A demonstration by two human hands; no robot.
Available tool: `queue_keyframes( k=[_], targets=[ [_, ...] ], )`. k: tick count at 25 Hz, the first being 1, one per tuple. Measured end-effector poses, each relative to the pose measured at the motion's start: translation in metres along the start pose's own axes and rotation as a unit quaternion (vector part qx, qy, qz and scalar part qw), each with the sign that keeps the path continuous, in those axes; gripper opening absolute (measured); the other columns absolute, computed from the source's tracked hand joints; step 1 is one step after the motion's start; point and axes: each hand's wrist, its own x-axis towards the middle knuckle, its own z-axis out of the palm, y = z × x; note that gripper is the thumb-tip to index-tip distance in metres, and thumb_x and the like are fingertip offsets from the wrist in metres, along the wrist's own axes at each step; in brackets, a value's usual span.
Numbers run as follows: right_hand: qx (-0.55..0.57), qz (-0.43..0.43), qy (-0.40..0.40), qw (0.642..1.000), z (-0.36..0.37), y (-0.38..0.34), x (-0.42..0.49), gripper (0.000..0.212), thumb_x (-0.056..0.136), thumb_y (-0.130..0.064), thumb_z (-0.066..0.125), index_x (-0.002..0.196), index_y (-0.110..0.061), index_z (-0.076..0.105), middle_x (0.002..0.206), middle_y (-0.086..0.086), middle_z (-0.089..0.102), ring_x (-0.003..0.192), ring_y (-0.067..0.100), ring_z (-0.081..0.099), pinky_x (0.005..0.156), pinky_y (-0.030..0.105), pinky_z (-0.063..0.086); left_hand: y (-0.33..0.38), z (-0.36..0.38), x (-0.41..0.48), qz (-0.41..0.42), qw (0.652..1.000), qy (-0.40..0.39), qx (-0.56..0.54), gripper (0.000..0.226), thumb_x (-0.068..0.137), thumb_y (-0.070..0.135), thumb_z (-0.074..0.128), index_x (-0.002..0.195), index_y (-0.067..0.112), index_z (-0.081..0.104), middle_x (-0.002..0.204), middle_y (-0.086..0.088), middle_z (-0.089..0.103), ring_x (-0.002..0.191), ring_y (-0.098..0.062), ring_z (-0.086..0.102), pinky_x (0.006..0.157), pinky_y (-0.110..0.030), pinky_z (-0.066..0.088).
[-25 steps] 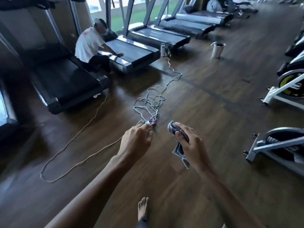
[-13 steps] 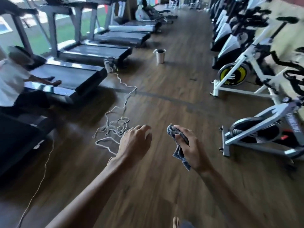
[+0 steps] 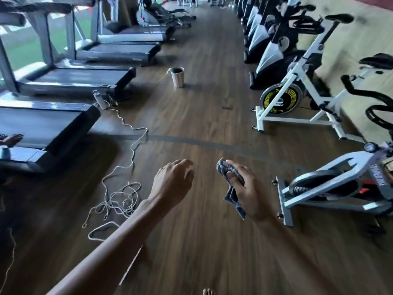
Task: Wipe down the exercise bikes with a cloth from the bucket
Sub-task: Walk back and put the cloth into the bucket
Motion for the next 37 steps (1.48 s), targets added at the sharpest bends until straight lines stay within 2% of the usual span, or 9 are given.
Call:
queue_keyframes(
  k=[2, 5, 8, 12, 19, 24, 27, 30, 37],
  targets=[
    [0.000, 0.004, 0.007, 1.000, 0.005, 0.007, 0.049, 0.032, 0.101, -0.012, 0.057, 0.132, -0.015, 0.063, 0.124, -0.006, 0.061, 0.113, -0.022, 0.048, 0.095, -0.002, 0.030, -0.007, 0.004, 0.051, 0.004, 1.000, -0.006, -0.003, 0.028, 0.098, 0.032, 0.052, 0.122, 0.027, 0.064, 0.126, 0.005, 0.066, 0.116, -0.023, 0.060, 0.092, -0.032, 0.044],
    [0.000, 0.008, 0.013, 1.000, 0.019, 0.022, 0.129, 0.031, 0.102, -0.012, 0.056, 0.132, -0.015, 0.063, 0.126, -0.007, 0.061, 0.117, -0.007, 0.053, 0.094, -0.001, 0.032, -0.026, 0.010, 0.138, 0.008, 1.000, -0.008, -0.016, 0.028, 0.098, 0.032, 0.052, 0.123, 0.026, 0.064, 0.127, 0.005, 0.066, 0.117, -0.023, 0.059, 0.093, -0.032, 0.045],
    [0.018, 0.031, 0.006, 0.999, 0.039, 0.038, 0.211, 0.033, 0.103, -0.015, 0.054, 0.135, -0.015, 0.062, 0.129, -0.004, 0.061, 0.117, -0.002, 0.056, 0.083, -0.002, 0.039, -0.052, 0.017, 0.226, 0.013, 1.000, -0.007, -0.022, 0.025, 0.098, 0.031, 0.051, 0.118, 0.026, 0.066, 0.122, 0.003, 0.068, 0.113, -0.024, 0.060, 0.090, -0.034, 0.046],
    [-0.013, 0.023, 0.021, 0.999, 0.073, 0.054, 0.332, 0.032, 0.103, -0.019, 0.054, 0.135, -0.019, 0.062, 0.129, -0.008, 0.062, 0.120, -0.004, 0.054, 0.097, 0.005, 0.037, -0.093, 0.018, 0.347, 0.026, 0.999, -0.013, -0.034, 0.025, 0.098, 0.031, 0.053, 0.119, 0.026, 0.066, 0.120, 0.004, 0.068, 0.111, -0.023, 0.061, 0.090, -0.035, 0.046],
    [-0.020, 0.027, 0.028, 0.999, 0.119, 0.082, 0.521, 0.033, 0.103, -0.019, 0.055, 0.135, -0.018, 0.062, 0.130, -0.005, 0.062, 0.124, 0.006, 0.056, 0.108, 0.024, 0.041, -0.146, 0.018, 0.528, 0.029, 0.999, -0.026, -0.022, 0.023, 0.096, 0.030, 0.053, 0.115, 0.025, 0.067, 0.116, 0.004, 0.070, 0.105, -0.025, 0.063, 0.084, -0.034, 0.047],
    [-0.024, 0.019, 0.012, 0.999, 0.141, 0.122, 0.669, 0.033, 0.102, -0.017, 0.055, 0.134, -0.018, 0.062, 0.129, -0.006, 0.063, 0.124, 0.005, 0.056, 0.107, 0.020, 0.040, -0.174, 0.040, 0.673, 0.018, 0.999, -0.027, -0.015, 0.025, 0.098, 0.032, 0.053, 0.118, 0.025, 0.066, 0.120, 0.005, 0.069, 0.109, -0.025, 0.062, 0.086, -0.033, 0.044],
    [-0.029, 0.008, -0.009, 1.000, 0.150, 0.145, 0.771, 0.032, 0.102, -0.015, 0.056, 0.133, -0.016, 0.063, 0.127, -0.006, 0.062, 0.122, 0.004, 0.055, 0.103, 0.008, 0.035, -0.189, 0.051, 0.768, -0.014, 1.000, -0.018, -0.009, 0.026, 0.098, 0.033, 0.053, 0.119, 0.026, 0.066, 0.122, 0.005, 0.068, 0.111, -0.025, 0.062, 0.087, -0.033, 0.044],
    [-0.032, 0.001, -0.043, 0.999, 0.160, 0.157, 0.873, 0.032, 0.102, -0.015, 0.056, 0.133, -0.015, 0.063, 0.126, -0.008, 0.061, 0.122, 0.002, 0.053, 0.100, 0.002, 0.031, -0.204, 0.053, 0.854, -0.049, 0.999, -0.014, -0.011, 0.024, 0.097, 0.032, 0.054, 0.116, 0.026, 0.067, 0.120, 0.004, 0.069, 0.110, -0.026, 0.063, 0.089, -0.034, 0.048],
    [-0.022, -0.021, -0.120, 0.992, 0.232, 0.173, 1.073, 0.031, 0.101, -0.016, 0.058, 0.132, -0.016, 0.063, 0.131, -0.006, 0.061, 0.124, 0.003, 0.054, 0.105, 0.009, 0.035, -0.284, 0.050, 1.020, -0.132, 0.991, 0.013, -0.011, 0.024, 0.097, 0.034, 0.053, 0.117, 0.028, 0.065, 0.121, 0.005, 0.068, 0.111, -0.025, 0.062, 0.088, -0.034, 0.049]
  ],
)
